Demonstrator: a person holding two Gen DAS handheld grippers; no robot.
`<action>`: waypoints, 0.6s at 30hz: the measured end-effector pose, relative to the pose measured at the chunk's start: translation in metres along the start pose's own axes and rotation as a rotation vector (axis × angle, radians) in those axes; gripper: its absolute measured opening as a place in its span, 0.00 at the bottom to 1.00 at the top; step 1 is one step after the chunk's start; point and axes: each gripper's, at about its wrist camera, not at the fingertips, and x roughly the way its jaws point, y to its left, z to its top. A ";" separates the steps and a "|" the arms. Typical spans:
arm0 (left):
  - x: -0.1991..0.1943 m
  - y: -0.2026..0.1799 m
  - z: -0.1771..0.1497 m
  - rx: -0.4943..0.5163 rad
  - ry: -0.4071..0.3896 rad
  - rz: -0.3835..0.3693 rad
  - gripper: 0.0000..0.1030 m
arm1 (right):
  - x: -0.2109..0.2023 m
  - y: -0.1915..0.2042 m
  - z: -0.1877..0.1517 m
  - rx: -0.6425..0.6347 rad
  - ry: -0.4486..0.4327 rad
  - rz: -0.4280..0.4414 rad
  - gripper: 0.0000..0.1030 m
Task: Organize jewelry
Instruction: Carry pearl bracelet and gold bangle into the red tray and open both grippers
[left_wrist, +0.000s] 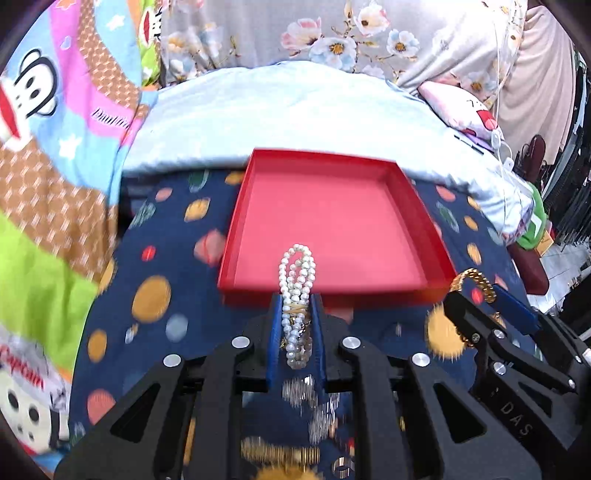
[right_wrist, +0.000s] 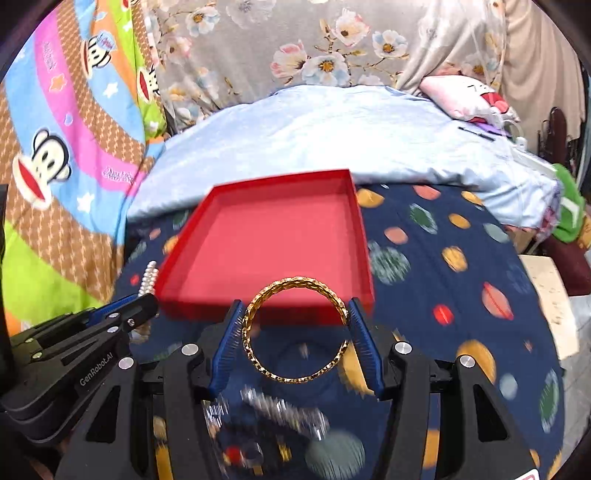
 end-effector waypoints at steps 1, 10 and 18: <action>0.006 0.001 0.010 -0.002 -0.003 0.005 0.15 | 0.005 -0.001 0.006 0.004 0.002 0.009 0.54; 0.067 0.001 0.089 0.009 -0.006 -0.004 0.14 | 0.078 -0.010 0.077 -0.001 0.052 0.038 0.54; 0.122 0.004 0.125 0.012 0.021 0.019 0.13 | 0.141 -0.003 0.116 0.012 0.111 0.032 0.54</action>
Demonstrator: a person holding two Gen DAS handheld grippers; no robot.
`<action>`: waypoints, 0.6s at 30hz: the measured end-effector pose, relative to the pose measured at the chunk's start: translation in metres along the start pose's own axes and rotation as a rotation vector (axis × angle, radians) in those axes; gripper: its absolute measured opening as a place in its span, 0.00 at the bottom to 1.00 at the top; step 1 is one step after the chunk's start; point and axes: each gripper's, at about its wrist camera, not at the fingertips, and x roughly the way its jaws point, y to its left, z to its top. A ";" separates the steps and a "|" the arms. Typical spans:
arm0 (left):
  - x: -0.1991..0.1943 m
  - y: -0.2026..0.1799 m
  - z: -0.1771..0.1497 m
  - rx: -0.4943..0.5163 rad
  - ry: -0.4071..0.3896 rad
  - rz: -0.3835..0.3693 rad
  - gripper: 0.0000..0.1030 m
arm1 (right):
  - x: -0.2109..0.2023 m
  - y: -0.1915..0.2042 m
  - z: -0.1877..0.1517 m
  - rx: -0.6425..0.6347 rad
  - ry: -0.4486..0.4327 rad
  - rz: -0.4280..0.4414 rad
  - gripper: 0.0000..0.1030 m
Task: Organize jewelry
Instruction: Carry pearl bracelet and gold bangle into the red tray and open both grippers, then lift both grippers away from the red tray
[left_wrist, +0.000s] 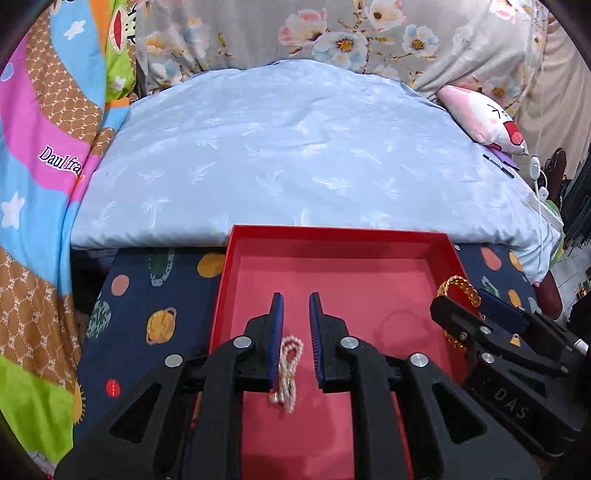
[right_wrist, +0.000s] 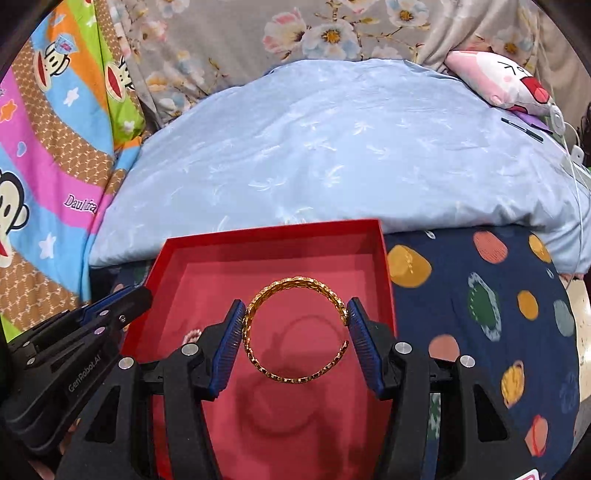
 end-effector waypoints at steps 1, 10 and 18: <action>0.003 0.002 0.001 0.001 0.004 0.002 0.13 | 0.007 0.002 0.003 -0.010 0.006 -0.007 0.54; 0.022 0.019 -0.015 -0.004 0.059 0.021 0.14 | 0.040 0.004 0.008 -0.067 0.050 -0.070 0.54; 0.012 0.022 -0.017 -0.013 0.029 0.052 0.37 | 0.027 0.003 0.010 -0.094 -0.003 -0.139 0.64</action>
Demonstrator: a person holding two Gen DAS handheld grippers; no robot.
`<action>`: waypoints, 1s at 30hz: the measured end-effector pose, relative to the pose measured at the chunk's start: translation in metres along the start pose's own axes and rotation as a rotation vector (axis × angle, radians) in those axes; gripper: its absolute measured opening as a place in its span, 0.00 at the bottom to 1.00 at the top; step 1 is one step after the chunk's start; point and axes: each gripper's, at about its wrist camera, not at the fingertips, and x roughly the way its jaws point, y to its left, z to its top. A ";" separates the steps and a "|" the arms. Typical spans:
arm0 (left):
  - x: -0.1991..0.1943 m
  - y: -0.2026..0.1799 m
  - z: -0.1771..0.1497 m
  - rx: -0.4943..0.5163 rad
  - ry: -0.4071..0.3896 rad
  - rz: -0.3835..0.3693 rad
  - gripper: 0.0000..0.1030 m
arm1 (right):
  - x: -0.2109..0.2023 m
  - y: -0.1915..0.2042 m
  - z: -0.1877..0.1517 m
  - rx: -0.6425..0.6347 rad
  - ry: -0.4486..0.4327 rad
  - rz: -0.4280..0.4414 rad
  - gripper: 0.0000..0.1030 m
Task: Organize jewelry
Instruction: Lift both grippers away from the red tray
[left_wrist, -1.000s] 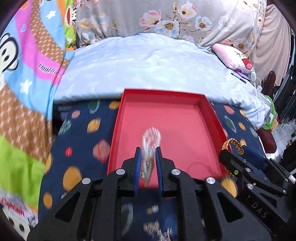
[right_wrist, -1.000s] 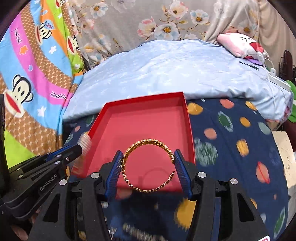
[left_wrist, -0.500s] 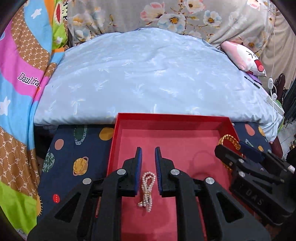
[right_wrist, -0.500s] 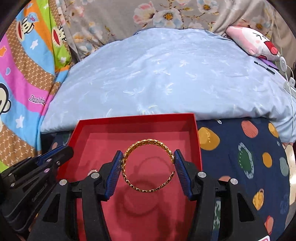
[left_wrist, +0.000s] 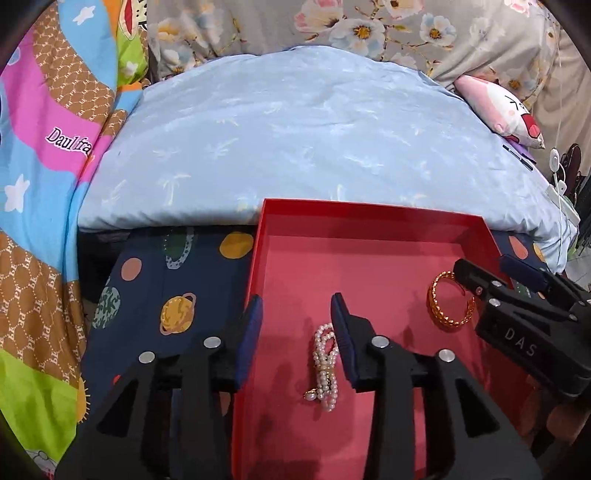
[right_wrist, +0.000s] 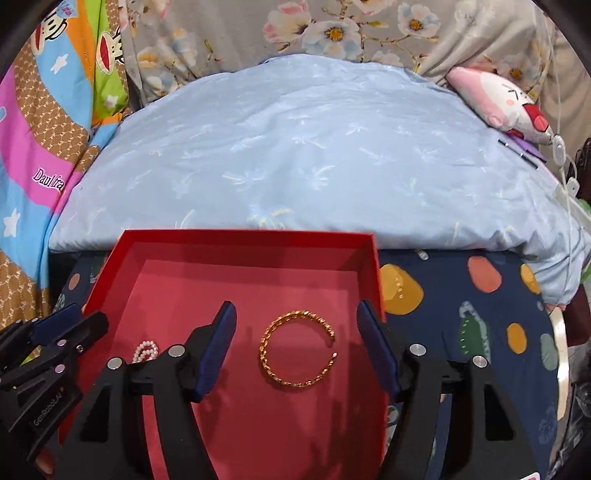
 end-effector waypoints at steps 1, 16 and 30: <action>-0.004 0.001 0.000 -0.002 -0.006 0.003 0.40 | -0.005 -0.002 0.001 0.004 -0.007 -0.001 0.64; -0.090 0.015 -0.068 -0.007 -0.057 0.020 0.51 | -0.132 -0.025 -0.080 0.032 -0.092 0.029 0.68; -0.128 0.034 -0.182 -0.054 0.070 0.031 0.55 | -0.179 -0.031 -0.207 0.085 0.028 0.038 0.68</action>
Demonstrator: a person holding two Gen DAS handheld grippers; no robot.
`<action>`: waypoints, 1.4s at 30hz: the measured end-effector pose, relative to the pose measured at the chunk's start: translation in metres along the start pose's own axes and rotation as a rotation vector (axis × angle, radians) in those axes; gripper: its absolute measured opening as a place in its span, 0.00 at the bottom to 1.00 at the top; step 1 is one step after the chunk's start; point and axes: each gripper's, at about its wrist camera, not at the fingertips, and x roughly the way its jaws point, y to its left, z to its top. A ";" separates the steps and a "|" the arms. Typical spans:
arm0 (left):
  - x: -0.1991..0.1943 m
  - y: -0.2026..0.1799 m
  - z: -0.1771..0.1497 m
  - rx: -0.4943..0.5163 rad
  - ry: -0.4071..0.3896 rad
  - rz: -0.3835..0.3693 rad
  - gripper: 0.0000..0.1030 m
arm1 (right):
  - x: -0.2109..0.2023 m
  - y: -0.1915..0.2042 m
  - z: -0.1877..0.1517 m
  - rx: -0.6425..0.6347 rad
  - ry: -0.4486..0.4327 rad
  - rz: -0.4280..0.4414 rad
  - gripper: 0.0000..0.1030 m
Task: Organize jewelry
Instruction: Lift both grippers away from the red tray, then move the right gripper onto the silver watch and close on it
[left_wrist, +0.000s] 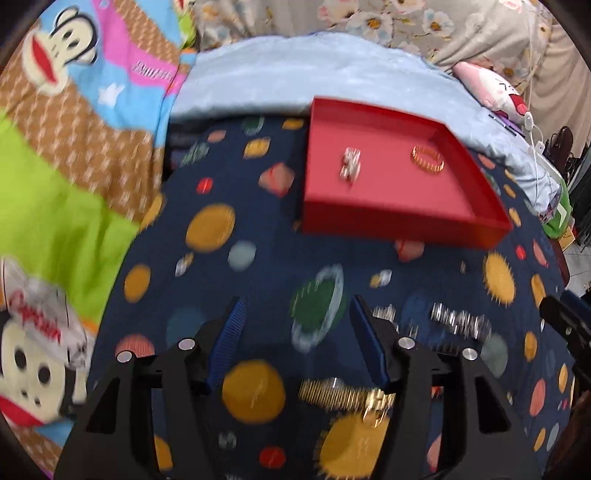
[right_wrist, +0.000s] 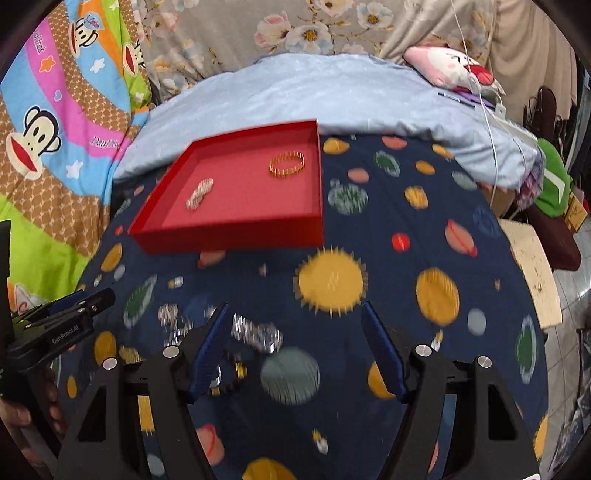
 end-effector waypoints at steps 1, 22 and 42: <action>0.000 0.003 -0.008 -0.010 0.014 0.001 0.55 | 0.000 -0.001 -0.007 0.002 0.011 0.002 0.68; -0.001 -0.008 -0.073 -0.023 0.102 -0.015 0.56 | 0.008 0.004 -0.056 -0.032 0.043 -0.021 0.61; 0.009 -0.001 -0.068 -0.031 0.115 0.004 0.60 | 0.073 0.030 -0.021 -0.116 0.058 0.052 0.49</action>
